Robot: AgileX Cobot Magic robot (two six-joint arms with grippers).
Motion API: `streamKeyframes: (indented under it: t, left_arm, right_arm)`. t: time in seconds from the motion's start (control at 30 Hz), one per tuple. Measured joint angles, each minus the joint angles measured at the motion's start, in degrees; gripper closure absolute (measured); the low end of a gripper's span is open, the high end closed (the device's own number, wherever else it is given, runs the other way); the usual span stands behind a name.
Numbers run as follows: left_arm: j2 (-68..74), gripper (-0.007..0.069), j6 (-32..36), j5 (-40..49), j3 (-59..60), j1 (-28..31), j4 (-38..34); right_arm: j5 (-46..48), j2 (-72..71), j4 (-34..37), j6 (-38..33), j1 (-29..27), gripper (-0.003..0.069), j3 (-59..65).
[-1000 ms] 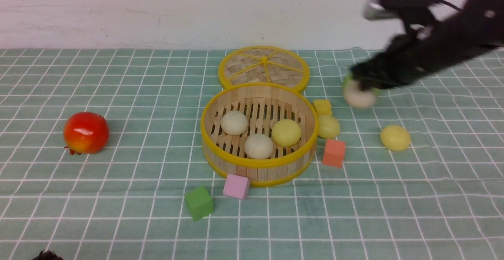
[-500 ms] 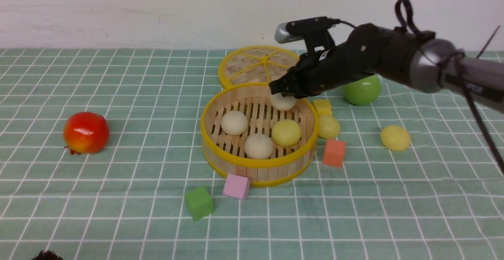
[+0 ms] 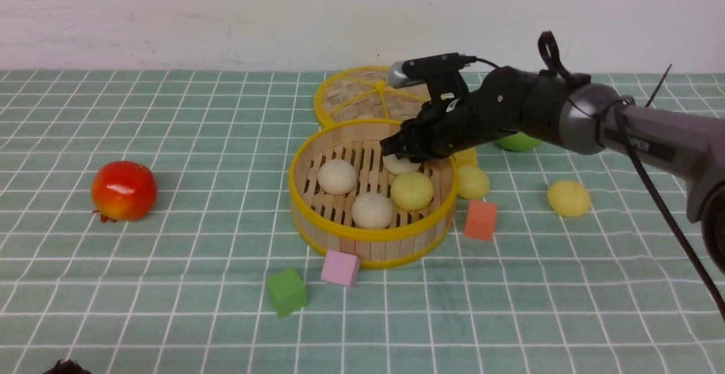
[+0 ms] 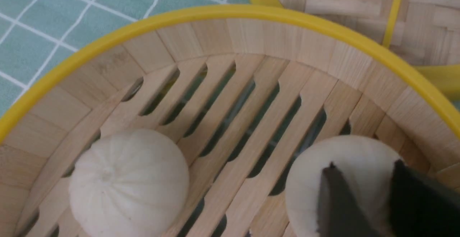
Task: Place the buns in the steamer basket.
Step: Use the right arm to put the steamed stuffed bun into the steamer, then use the right arm to grab a steamed stuffed bun
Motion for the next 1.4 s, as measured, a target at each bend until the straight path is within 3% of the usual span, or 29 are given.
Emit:
streamKeyframes:
  t: [0.17, 0.33, 0.43, 0.53, 0.67, 0.83, 1.4]
  left_arm:
    - [0.0, 0.0494, 0.0, 0.0, 0.0, 0.0, 0.0]
    - [0.0, 0.0494, 0.0, 0.0, 0.0, 0.0, 0.0]
    - [0.0, 0.0494, 0.0, 0.0, 0.0, 0.0, 0.0]
    - [0.0, 0.0491, 0.0, 0.0, 0.0, 0.0, 0.0]
    - [0.0, 0.0487, 0.0, 0.0, 0.0, 0.0, 0.0]
    - [0.0, 0.048, 0.0, 0.0, 0.0, 0.0, 0.0]
    - [0.0, 0.0477, 0.0, 0.0, 0.0, 0.0, 0.0]
  right_arm:
    - [2.6, -3.2, 0.0, 0.0, 0.0, 0.0172, 0.1]
    - [9.3, -12.6, -5.4, -0.8, -0.2, 0.0111, -0.1]
    - [16.5, -17.4, -13.5, -0.1, -1.7, 0.0132, -0.4]
    - [24.0, -18.2, -20.8, 5.9, -5.8, 0.0193, 0.3]
    - [28.5, -16.2, -24.2, 14.4, -12.8, 0.0284, 3.9]
    - [29.2, -12.8, -20.8, 17.9, -18.4, 0.0371, 6.4]
    - [21.1, -6.1, -16.5, 16.0, -18.8, 0.0365, 6.4]
